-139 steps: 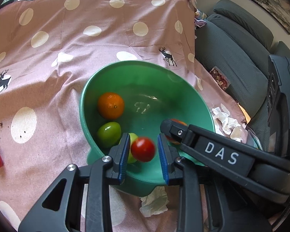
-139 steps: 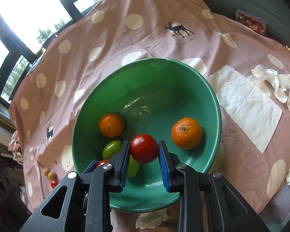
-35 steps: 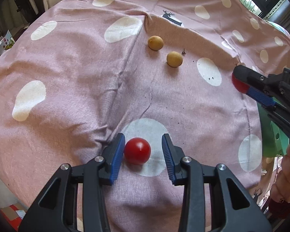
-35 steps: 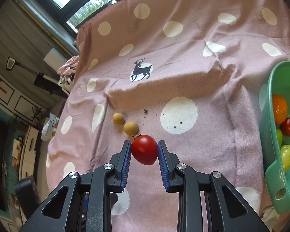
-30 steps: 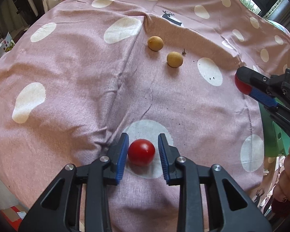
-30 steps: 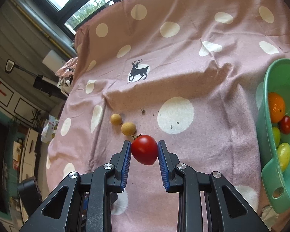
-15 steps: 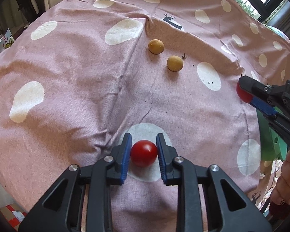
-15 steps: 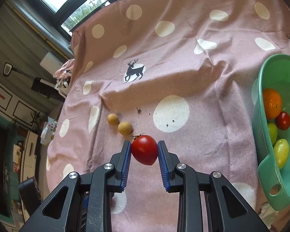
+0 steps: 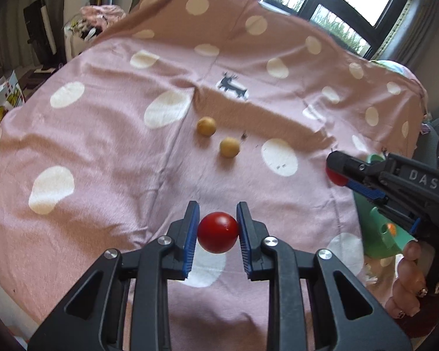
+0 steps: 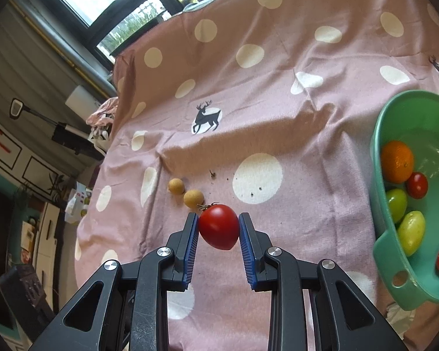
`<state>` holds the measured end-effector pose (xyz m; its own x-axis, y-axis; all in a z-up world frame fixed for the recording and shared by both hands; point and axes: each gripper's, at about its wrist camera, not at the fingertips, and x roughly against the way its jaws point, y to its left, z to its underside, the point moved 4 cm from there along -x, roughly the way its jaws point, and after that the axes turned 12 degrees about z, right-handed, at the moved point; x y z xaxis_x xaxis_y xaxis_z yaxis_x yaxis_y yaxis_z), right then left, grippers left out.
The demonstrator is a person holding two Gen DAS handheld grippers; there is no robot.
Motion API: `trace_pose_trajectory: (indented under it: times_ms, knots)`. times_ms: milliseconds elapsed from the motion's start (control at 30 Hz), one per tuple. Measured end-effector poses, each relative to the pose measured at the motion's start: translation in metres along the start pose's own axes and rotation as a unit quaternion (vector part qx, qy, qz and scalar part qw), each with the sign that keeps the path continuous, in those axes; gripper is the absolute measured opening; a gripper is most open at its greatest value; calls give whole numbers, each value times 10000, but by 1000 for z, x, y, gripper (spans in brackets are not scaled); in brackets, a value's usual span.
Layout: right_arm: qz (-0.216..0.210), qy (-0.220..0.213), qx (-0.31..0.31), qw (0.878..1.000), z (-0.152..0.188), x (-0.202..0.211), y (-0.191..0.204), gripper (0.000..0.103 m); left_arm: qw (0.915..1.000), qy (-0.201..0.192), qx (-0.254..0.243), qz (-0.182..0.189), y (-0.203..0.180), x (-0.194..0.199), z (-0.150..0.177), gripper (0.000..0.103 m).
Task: Organize fruits
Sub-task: 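Carry the tomato with the right tool over the basin while the left tool carries its tomato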
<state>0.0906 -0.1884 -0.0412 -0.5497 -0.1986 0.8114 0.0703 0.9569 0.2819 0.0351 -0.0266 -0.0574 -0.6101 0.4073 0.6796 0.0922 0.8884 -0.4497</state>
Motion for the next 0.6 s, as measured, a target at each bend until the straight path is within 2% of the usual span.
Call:
trace_pose_trajectory:
  times_ms: [333, 467, 600]
  knots:
    - [-38, -710, -249, 9972, -9, 50, -21, 30, 9975, -394, -535, 242, -50, 15, -25, 25]
    - [-28, -962, -410, 9945, -12, 68, -34, 30, 9931, -480, -930, 526, -87, 20, -40, 25]
    - [141, -1232, -587, 9905, -15, 86, -52, 30, 9860, -468, -1217, 1037, -126, 22, -52, 25]
